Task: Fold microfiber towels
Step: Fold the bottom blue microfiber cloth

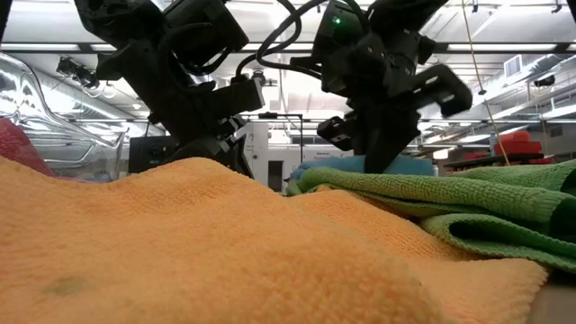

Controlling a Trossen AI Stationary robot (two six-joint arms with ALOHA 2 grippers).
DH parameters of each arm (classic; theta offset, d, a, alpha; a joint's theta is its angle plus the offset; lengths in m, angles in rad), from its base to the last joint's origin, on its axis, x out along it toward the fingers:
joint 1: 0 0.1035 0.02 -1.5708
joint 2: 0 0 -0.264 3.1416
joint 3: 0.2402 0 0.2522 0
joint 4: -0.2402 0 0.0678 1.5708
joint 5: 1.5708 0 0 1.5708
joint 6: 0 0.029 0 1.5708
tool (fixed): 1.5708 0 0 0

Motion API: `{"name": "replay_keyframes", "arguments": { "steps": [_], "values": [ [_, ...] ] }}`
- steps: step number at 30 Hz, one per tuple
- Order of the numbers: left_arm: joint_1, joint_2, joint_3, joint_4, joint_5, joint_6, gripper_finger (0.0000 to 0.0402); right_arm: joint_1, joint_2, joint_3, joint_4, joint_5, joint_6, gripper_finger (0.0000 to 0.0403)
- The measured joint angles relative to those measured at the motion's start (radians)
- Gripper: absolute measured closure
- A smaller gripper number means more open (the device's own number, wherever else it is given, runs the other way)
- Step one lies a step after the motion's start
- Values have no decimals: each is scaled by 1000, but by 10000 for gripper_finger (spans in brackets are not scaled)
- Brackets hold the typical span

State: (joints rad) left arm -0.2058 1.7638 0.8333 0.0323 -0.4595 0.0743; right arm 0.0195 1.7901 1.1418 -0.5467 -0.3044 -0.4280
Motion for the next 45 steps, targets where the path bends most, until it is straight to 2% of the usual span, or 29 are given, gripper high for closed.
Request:
{"name": "replay_keyframes", "arguments": {
  "steps": [9, 25, 34, 39, 45],
  "values": [
    [0, 0, 0, 1, 0, -11, 311, -22, 0, 94, -182, -111, 58, 365],
    [0, 0, 0, 13, 0, -10, 311, -230, -2, 1, -71, -142, 66, 366],
    [1, 0, 0, 23, 0, -2, 321, -266, 33, -3, -47, -111, 73, 366],
    [1, 0, 1, 20, 0, -4, 315, -267, 72, -3, -20, -47, 58, 364],
    [1, 0, 1, 18, 0, -8, 316, -276, 71, -3, -11, 0, 58, 330]
  ]
}}
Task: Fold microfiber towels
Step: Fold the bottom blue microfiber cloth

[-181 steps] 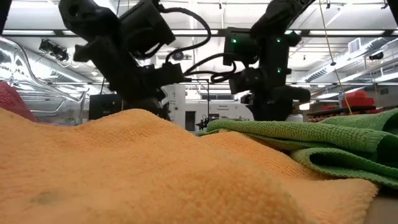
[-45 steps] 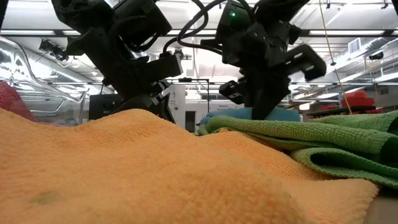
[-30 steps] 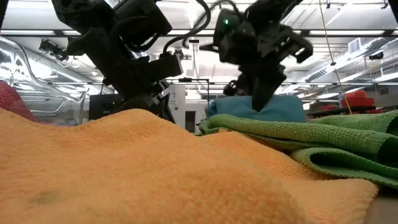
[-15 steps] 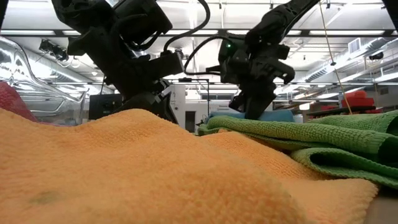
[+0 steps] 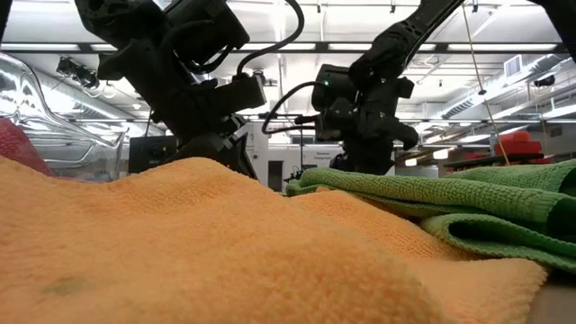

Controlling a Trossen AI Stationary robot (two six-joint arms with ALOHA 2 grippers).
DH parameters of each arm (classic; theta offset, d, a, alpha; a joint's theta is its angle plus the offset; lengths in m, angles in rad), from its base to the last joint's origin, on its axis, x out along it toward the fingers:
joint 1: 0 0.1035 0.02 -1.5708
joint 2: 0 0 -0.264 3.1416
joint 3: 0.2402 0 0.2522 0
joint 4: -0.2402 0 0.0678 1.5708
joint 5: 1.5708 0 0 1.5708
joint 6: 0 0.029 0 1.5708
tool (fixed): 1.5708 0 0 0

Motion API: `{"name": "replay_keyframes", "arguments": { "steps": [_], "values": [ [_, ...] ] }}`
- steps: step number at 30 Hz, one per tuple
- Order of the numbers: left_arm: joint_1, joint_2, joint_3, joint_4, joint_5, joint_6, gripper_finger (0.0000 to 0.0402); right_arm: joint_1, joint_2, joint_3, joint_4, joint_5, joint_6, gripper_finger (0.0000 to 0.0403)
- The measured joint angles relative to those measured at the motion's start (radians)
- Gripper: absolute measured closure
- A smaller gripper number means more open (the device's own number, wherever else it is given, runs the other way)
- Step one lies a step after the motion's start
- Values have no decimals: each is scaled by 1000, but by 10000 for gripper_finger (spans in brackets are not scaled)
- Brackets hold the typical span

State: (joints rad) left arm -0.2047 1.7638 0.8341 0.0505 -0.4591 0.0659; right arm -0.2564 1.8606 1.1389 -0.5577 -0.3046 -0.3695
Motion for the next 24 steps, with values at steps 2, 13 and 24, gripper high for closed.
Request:
{"name": "replay_keyframes", "arguments": {
  "steps": [2, 13, 24],
  "values": [
    [1, 0, 0, -1, 0, 0, 320, -4, 0, 0, -3, 12, -1, 311],
    [1, 0, 0, 1, 0, -1, 315, -18, 0, 96, -147, 23, 7, 217],
    [1, 0, 0, -2, 0, -2, 325, -5, -2, 139, 8, -152, -46, 210]
  ]
}}
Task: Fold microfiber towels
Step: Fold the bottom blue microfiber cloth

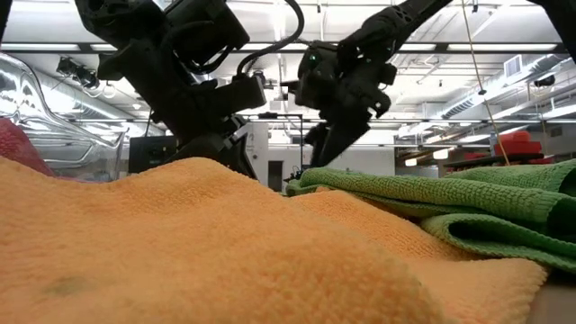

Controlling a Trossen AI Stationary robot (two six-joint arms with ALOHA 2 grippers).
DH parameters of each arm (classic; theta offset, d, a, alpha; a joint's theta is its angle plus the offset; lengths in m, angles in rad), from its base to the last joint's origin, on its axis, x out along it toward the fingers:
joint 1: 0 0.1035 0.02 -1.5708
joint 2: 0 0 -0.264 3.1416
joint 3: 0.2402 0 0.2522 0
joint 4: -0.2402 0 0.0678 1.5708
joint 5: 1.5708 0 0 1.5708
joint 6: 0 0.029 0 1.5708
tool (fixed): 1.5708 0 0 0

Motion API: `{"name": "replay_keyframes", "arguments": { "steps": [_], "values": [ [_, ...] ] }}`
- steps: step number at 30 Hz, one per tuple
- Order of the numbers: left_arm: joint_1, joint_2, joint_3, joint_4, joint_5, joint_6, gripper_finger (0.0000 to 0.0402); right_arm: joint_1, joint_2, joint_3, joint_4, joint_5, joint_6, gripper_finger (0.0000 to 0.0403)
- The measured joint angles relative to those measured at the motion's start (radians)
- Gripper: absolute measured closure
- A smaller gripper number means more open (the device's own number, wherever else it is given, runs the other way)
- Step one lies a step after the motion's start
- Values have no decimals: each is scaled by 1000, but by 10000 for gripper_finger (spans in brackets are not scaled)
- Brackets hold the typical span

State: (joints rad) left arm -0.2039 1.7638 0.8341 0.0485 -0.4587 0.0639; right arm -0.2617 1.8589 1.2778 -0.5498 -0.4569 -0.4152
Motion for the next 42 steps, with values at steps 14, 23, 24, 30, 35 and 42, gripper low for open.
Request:
{"name": "replay_keyframes", "arguments": {
  "steps": [14, 23, 24, 30, 35, 42],
  "values": [
    [-2, 0, -23, -59, 0, -79, 332, 128, -86, -290, 550, 133, 73, 270],
    [20, 0, -24, -2, -27, -53, 330, 133, -193, -587, 1007, 156, 158, 298],
    [24, 0, -23, 7, -27, -57, 329, 134, -185, -602, 1052, 169, 159, 299],
    [24, 0, -24, 13, -27, -59, 328, 133, -154, -642, 1129, 202, 171, 297],
    [24, 0, -24, 16, -27, -53, 334, 133, -144, -645, 1117, 201, 186, 277],
    [24, 0, -24, 12, -27, -52, 326, 116, -120, -646, 1120, 218, 192, 234]
  ]
}}
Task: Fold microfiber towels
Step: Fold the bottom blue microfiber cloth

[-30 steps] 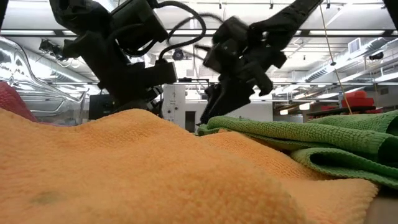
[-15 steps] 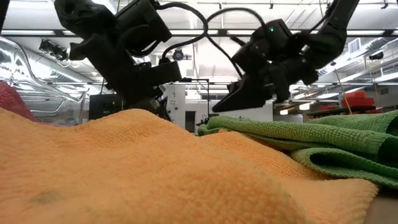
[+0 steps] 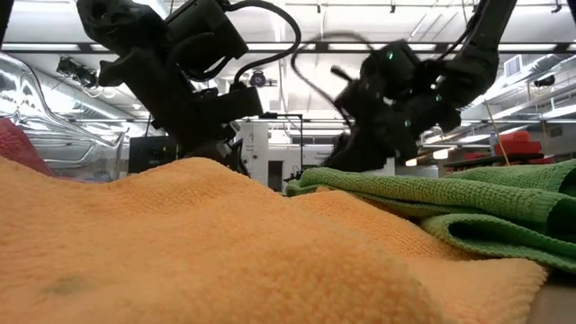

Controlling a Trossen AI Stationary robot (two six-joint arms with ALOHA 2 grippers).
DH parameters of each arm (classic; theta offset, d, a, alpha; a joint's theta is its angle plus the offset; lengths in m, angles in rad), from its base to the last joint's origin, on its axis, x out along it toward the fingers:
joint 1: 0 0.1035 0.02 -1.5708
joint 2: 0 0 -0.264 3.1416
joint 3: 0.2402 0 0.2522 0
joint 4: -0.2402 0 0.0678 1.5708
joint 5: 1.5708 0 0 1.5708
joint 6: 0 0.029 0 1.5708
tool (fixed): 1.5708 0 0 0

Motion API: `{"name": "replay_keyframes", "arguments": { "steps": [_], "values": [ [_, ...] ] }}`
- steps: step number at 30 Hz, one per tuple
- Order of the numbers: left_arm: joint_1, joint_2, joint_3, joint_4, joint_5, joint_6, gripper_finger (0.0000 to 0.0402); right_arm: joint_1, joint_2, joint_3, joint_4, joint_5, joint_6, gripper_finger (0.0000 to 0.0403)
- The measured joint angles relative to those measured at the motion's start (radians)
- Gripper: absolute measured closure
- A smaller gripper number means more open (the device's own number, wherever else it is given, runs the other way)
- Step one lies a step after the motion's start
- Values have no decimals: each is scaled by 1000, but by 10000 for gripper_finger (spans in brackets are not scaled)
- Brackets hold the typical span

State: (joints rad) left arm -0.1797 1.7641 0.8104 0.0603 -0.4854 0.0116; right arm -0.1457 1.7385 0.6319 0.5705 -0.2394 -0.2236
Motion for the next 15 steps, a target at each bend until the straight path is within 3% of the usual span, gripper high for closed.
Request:
{"name": "replay_keyframes", "arguments": {
  "steps": [8, 15],
  "values": [
    [0, 0, 0, 0, 0, 0, 330, -23, 141, 2, 48, -14, 43, 202],
    [-1, 0, 0, -1, 0, -1, 331, -21, 67, -2, -9, 5, 69, 200]
  ]
}}
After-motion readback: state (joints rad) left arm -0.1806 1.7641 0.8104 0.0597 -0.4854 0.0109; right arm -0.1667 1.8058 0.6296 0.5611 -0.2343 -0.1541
